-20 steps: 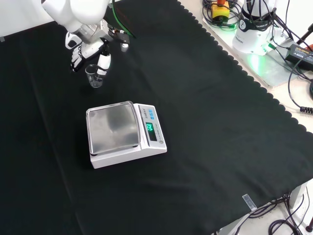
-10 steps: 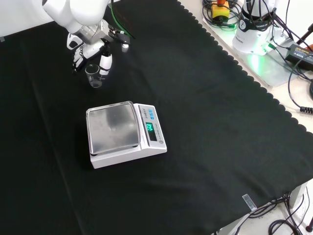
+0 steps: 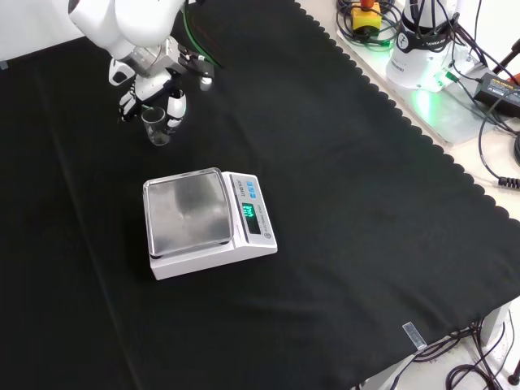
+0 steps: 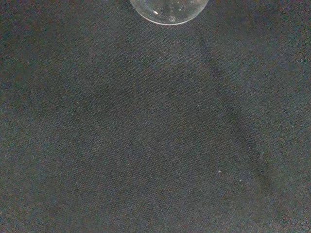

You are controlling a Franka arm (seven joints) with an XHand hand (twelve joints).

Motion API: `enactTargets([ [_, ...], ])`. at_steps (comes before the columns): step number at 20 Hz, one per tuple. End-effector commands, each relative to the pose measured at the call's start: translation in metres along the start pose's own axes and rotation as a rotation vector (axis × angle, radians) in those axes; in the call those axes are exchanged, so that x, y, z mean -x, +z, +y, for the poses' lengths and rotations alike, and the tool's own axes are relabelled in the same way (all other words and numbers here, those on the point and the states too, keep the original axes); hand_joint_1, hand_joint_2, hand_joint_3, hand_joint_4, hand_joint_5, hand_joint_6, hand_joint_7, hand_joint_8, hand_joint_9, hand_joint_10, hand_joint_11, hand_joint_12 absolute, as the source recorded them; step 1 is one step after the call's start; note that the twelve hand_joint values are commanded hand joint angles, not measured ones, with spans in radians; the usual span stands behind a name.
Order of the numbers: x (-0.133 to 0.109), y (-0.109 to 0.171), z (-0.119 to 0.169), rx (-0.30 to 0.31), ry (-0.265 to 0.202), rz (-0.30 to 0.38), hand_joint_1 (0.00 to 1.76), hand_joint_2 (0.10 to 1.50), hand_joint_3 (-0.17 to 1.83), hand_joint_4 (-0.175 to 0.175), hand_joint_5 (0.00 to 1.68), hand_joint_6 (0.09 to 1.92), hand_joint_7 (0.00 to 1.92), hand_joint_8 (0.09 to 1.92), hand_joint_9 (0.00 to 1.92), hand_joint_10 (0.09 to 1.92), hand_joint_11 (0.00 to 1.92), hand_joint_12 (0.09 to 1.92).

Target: Pick up the beaker.

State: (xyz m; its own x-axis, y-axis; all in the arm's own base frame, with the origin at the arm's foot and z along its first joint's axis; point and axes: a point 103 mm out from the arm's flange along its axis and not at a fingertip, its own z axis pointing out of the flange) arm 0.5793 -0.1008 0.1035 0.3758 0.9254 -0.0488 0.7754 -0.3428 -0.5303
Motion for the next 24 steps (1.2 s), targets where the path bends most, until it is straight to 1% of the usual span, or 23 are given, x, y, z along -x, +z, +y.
enactTargets([
  [1, -0.0086, 0.0021, 0.0036, -0.006, 0.01, -0.015, 0.84, 0.82, 0.56, -0.025, 0.3, 0.09, 0.14, 0.74, 0.45, 0.8, 0.52, 1.32],
  [4, -0.0119, 0.0023, 0.0055, -0.013, 0.023, -0.018, 0.87, 0.82, 0.61, -0.041, 0.36, 0.09, 0.22, 0.74, 0.59, 0.74, 0.59, 1.29],
  [7, -0.0126, 0.0014, 0.0069, -0.015, 0.032, -0.015, 0.89, 0.83, 0.63, -0.064, 0.54, 0.09, 0.33, 0.74, 0.68, 0.69, 0.66, 1.26],
  [9, -0.0135, 0.0003, 0.0072, -0.002, 0.038, -0.027, 0.89, 0.83, 0.63, -0.07, 0.59, 0.09, 0.36, 0.74, 0.7, 0.68, 0.68, 1.25],
  [11, -0.0139, -0.0002, 0.0078, 0.006, 0.048, -0.027, 0.93, 0.84, 0.63, -0.088, 0.65, 0.1, 0.4, 0.74, 0.73, 0.66, 0.79, 1.2],
  [12, -0.0137, -0.0002, 0.0079, 0.01, 0.052, -0.029, 0.95, 0.84, 0.63, -0.101, 0.67, 0.1, 0.45, 0.74, 0.76, 0.65, 0.86, 1.15],
  [14, -0.013, 0.0009, 0.0082, 0.009, 0.059, -0.033, 1.02, 0.85, 0.63, -0.14, 0.72, 0.12, 0.55, 0.77, 0.88, 0.6, 1.06, 1.01],
  [16, -0.0118, 0.0025, 0.0084, 0.007, 0.066, -0.038, 1.06, 0.86, 0.64, -0.16, 0.74, 0.14, 0.6, 0.78, 0.95, 0.54, 1.16, 0.93],
  [19, -0.0105, 0.0029, 0.0083, 0.015, 0.073, -0.043, 1.13, 0.87, 0.64, -0.172, 0.75, 0.15, 0.63, 0.78, 1.01, 0.5, 1.2, 0.89],
  [21, -0.0105, 0.0016, 0.0077, 0.025, 0.076, -0.051, 1.18, 0.87, 0.65, -0.175, 0.75, 0.18, 0.65, 0.78, 1.03, 0.49, 1.17, 0.88],
  [24, -0.012, -0.0014, 0.0065, 0.022, 0.07, -0.054, 1.24, 0.87, 0.68, -0.175, 0.73, 0.29, 0.68, 0.81, 1.02, 0.59, 1.12, 0.91],
])
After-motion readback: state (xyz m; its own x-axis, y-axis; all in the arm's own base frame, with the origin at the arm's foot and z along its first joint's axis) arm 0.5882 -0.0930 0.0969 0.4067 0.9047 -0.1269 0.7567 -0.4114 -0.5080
